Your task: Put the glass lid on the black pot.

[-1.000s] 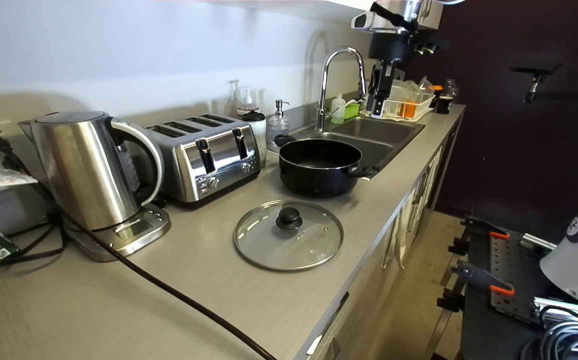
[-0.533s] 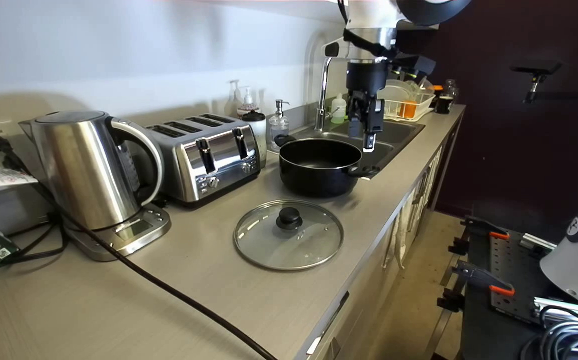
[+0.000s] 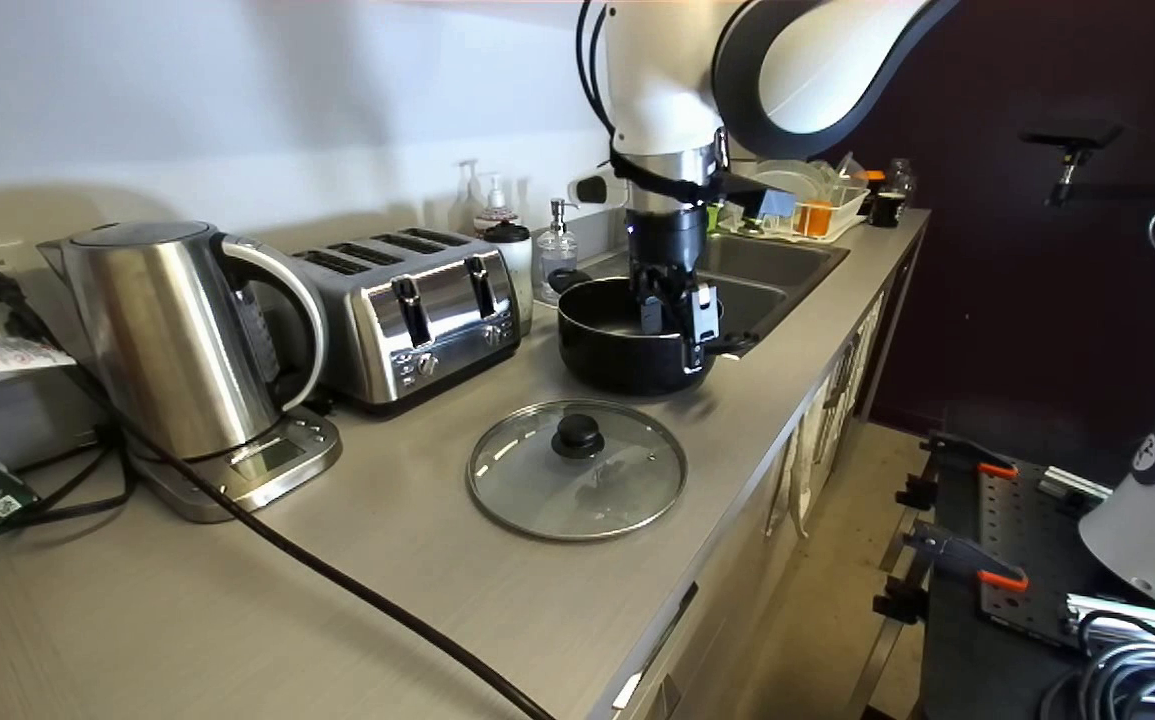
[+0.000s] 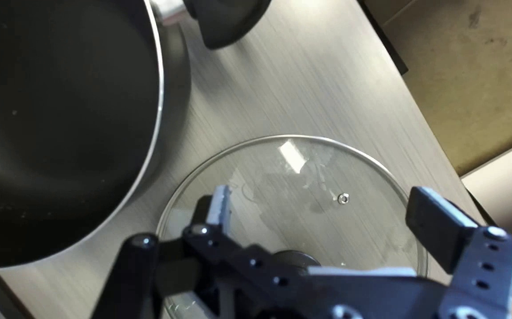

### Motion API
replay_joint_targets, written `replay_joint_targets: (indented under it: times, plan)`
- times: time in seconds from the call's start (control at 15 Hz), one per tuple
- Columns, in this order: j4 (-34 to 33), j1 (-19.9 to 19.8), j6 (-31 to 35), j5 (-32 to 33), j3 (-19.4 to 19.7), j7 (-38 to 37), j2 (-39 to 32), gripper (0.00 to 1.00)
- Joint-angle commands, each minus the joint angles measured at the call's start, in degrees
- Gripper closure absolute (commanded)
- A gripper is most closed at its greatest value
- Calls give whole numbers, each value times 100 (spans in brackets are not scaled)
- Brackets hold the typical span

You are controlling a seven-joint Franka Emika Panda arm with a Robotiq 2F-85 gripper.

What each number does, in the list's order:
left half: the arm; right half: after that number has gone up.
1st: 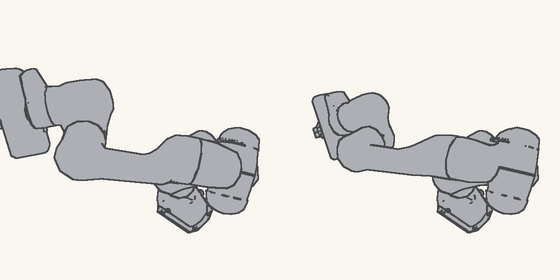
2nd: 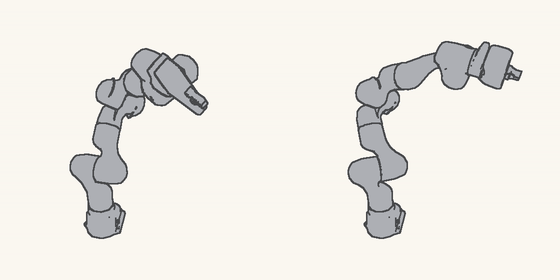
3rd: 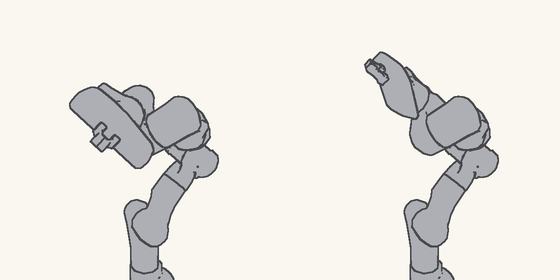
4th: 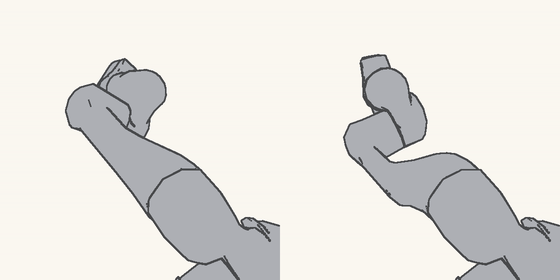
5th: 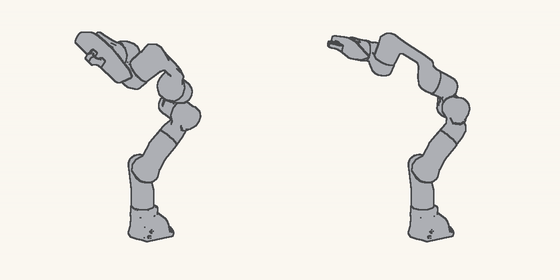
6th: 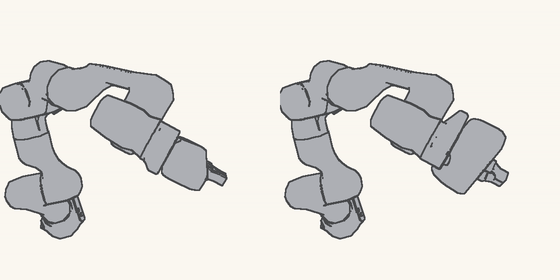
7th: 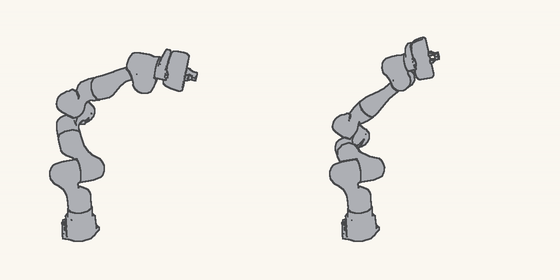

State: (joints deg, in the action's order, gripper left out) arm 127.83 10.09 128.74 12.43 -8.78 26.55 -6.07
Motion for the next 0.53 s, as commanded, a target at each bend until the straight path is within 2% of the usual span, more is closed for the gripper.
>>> replay_joint_targets:
  times: [0.0,0.47]
  plan:
    - [-720,69,-94,339,-120,-76,-787,0]
    - [-1550,322,-126,813,-186,-179,-1805,0]
